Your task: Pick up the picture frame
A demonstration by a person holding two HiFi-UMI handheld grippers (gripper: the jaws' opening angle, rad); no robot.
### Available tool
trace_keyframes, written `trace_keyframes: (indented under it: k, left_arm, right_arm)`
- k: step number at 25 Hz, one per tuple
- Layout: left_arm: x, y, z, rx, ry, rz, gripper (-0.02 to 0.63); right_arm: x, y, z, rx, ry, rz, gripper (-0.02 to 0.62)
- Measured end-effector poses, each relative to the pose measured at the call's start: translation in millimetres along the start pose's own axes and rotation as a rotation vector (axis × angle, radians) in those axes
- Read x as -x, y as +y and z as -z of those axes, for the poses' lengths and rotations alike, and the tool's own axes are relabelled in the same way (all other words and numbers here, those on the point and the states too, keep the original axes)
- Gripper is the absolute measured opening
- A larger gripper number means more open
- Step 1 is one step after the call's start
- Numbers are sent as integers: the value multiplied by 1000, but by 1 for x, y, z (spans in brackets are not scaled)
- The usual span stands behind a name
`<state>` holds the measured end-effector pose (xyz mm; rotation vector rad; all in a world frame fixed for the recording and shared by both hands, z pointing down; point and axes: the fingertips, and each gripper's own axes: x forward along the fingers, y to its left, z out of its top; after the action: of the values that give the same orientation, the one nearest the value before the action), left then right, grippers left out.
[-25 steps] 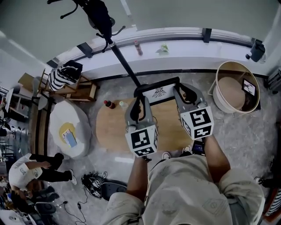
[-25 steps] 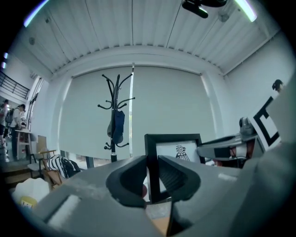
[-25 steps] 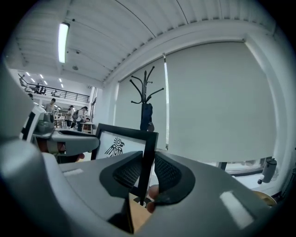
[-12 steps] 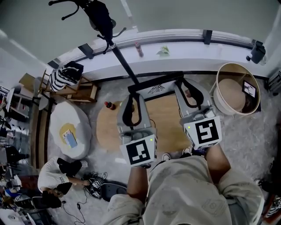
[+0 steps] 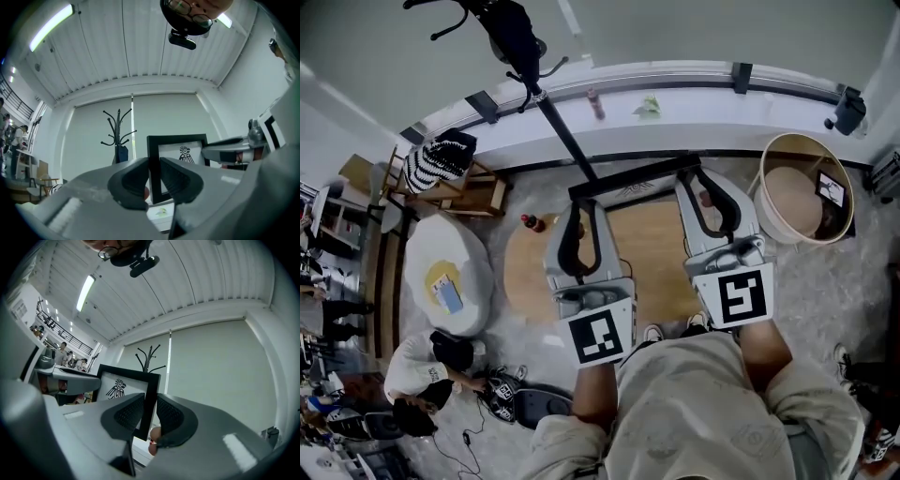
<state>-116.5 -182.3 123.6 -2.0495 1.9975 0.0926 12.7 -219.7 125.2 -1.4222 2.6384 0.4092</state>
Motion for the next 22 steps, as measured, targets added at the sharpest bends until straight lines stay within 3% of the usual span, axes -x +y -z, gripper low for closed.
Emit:
trace_keyframes:
  k: [22]
  left_arm:
    - [-7,-12,14,27,32,42,84]
  right_arm:
    - [1,-11,13,15,32,15,84]
